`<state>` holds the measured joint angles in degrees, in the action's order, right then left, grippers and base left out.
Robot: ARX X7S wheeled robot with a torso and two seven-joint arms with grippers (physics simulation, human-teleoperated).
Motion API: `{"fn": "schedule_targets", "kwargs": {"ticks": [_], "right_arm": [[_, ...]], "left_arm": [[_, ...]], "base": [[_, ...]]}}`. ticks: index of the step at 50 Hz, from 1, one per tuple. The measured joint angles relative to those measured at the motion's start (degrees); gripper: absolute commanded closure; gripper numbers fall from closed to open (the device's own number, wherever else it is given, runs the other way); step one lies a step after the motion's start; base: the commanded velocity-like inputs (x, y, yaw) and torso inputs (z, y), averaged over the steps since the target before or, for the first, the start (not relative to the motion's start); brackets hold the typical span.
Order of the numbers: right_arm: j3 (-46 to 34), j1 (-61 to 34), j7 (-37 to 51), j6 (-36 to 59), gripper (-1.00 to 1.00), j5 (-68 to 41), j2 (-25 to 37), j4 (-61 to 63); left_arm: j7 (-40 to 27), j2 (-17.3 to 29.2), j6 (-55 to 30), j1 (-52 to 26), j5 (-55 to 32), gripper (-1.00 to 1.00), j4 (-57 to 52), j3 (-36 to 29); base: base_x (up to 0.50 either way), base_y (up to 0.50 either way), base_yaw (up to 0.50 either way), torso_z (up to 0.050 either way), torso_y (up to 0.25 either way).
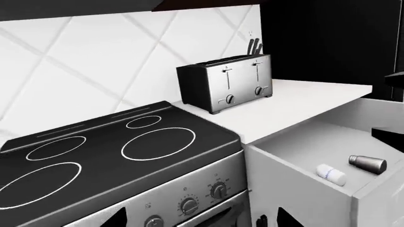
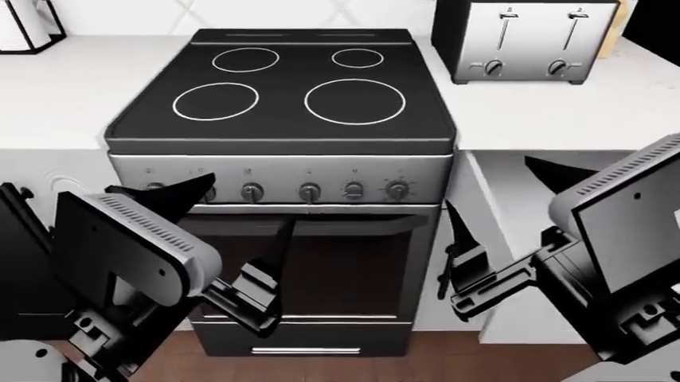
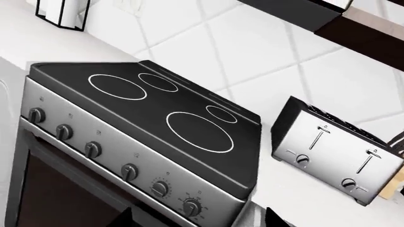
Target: Pick and place the shaker into the drawer. Then close the cabinet.
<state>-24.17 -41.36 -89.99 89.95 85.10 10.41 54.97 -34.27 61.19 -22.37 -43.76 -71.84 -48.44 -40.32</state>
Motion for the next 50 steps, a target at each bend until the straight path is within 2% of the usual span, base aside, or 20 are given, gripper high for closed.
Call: {"fn": "schedule_targets", "kwargs": {"ticks": [18,26,30,40,50], "right_arm": [[-0.8,0.7,0.0,0.0,-1.0,1.2,-1.6,-0.5],[1.3,-1.3,1.0,-0.5,-1.0,-0.9,-4.0,-3.4],[6.1,-1.8,9.9,-4.4,-1.0,-10.5,-6.1,-7.4],[16.9,-2.1,40.5,-21.2,-1.0,-42.5,-8.6,-25.3],[23.3,0.9,58.7,-39.8,-1.0,-63.9,-9.3,-43.6]], "left_arm": [[0.7,-0.5,0.4,1.2,1.4,-1.0,0.7,-0.6],[-0.8,-3.7,-0.8,0.0,3.1,-1.0,3.4,-1.3],[-2.4,-8.0,-0.9,-0.6,6.0,-1.0,7.5,-2.2],[-5.6,-21.0,3.3,0.1,18.1,-1.0,24.2,-5.2],[-6.6,-31.0,11.9,2.8,29.8,-1.0,44.4,-7.4]], "base": [[-0.12,0.49,0.0,0.0,0.0],[0.0,0.0,0.0,0.0,0.0],[0.0,0.0,0.0,0.0,0.0],[0.0,0.0,0.0,0.0,0.0],[0.0,0.0,0.0,0.0,0.0]]}}
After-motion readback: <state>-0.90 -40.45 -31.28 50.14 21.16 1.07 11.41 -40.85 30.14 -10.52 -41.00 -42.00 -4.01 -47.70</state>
